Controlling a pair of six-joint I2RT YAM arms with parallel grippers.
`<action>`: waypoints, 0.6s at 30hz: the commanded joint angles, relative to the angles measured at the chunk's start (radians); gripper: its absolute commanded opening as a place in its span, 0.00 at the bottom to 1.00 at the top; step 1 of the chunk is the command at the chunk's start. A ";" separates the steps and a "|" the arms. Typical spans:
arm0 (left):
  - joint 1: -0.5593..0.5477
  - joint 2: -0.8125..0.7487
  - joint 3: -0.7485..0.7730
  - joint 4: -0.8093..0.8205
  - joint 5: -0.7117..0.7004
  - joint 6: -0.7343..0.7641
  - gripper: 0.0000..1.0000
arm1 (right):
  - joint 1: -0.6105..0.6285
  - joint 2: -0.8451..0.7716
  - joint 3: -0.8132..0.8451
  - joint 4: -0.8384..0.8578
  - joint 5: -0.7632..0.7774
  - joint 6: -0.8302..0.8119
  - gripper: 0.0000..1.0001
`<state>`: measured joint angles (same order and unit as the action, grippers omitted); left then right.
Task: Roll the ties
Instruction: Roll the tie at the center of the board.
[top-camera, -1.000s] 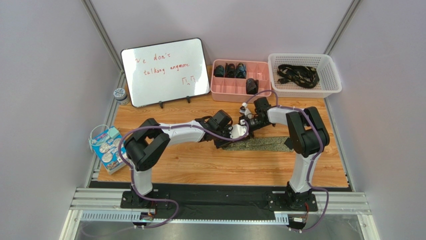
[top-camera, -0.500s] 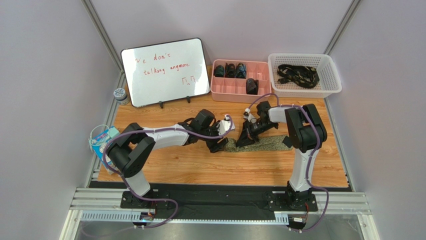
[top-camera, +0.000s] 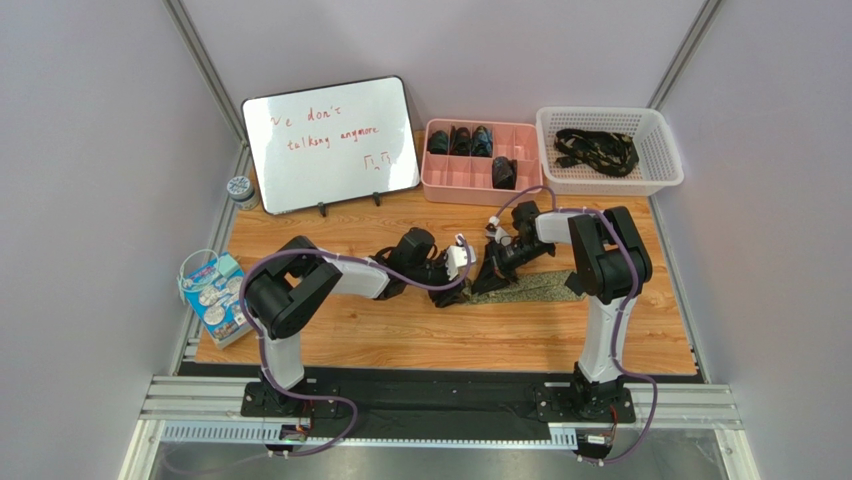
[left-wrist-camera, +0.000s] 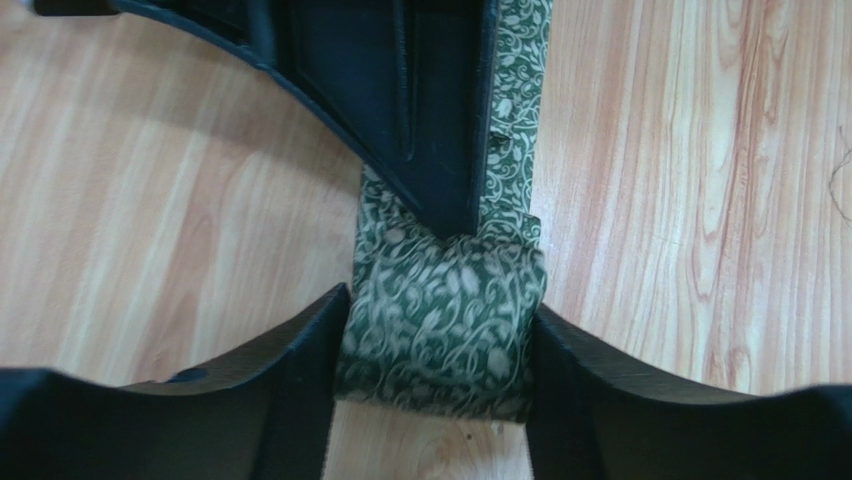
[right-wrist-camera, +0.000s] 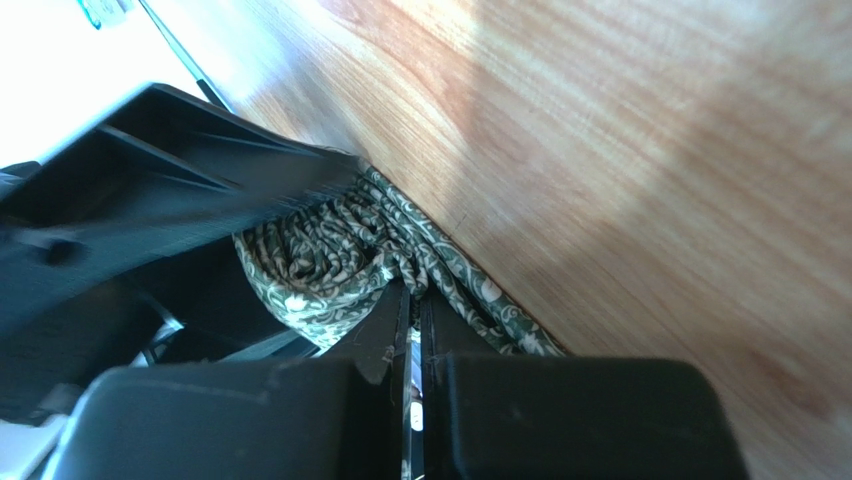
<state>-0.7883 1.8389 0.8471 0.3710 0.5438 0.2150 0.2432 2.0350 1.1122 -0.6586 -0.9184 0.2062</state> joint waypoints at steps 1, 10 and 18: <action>-0.020 0.036 0.049 0.077 0.027 0.010 0.59 | 0.001 0.042 -0.005 0.091 0.199 0.004 0.00; -0.022 0.017 0.050 -0.167 -0.034 0.132 0.11 | -0.004 -0.010 0.026 0.062 0.136 0.039 0.17; -0.049 0.025 0.127 -0.382 -0.220 0.208 0.06 | -0.038 -0.111 0.092 -0.124 0.063 -0.014 0.43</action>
<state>-0.8238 1.8633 0.9508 0.1932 0.4492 0.3477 0.2222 2.0075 1.1683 -0.7113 -0.8791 0.2291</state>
